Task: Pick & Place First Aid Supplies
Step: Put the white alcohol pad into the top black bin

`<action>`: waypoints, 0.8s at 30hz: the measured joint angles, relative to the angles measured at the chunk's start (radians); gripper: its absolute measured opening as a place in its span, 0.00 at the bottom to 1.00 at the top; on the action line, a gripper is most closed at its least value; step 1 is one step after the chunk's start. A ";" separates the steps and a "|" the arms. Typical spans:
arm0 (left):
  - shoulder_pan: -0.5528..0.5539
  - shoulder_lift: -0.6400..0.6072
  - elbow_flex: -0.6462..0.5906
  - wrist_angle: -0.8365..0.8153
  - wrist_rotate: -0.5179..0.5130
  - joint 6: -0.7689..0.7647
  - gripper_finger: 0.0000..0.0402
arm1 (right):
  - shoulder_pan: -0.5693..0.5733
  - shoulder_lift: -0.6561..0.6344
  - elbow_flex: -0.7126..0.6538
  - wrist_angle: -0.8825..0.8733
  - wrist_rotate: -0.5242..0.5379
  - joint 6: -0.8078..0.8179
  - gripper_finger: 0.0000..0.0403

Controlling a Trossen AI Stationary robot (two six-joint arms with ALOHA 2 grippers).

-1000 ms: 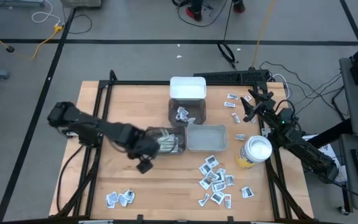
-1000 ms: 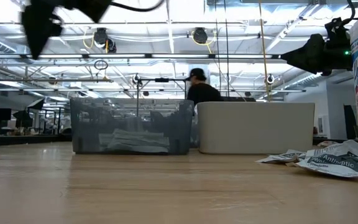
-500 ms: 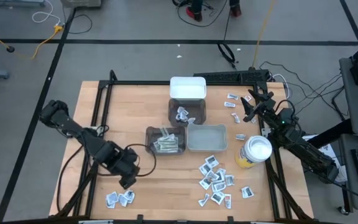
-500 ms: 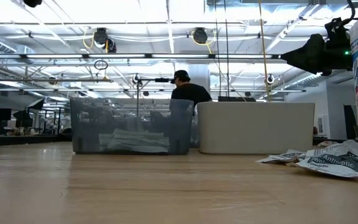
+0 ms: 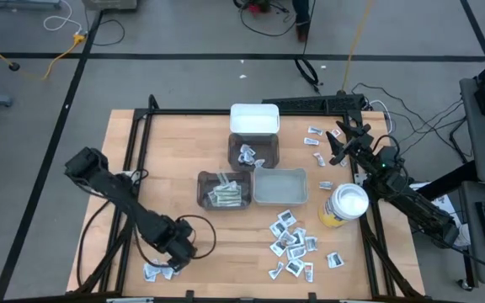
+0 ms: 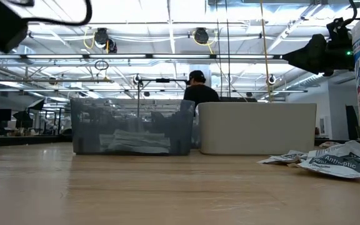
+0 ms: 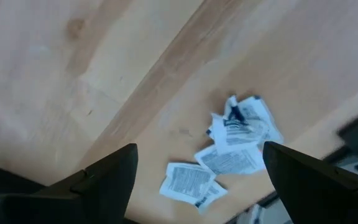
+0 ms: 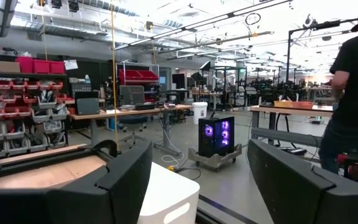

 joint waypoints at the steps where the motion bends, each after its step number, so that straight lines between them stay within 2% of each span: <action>1: 0.000 0.015 0.000 0.010 0.003 0.003 0.87 | 0.000 0.000 0.000 0.000 0.000 0.000 0.65; 10: -0.007 0.134 0.000 0.130 0.006 0.010 0.87 | 0.000 0.000 0.000 0.000 0.000 0.000 0.65; 14: -0.008 0.183 0.000 0.134 0.019 0.013 0.87 | 0.000 0.000 0.000 0.000 0.000 0.000 0.65; 24: -0.008 0.174 0.001 0.148 0.065 0.025 0.87 | 0.000 0.000 0.000 0.000 0.000 0.000 0.65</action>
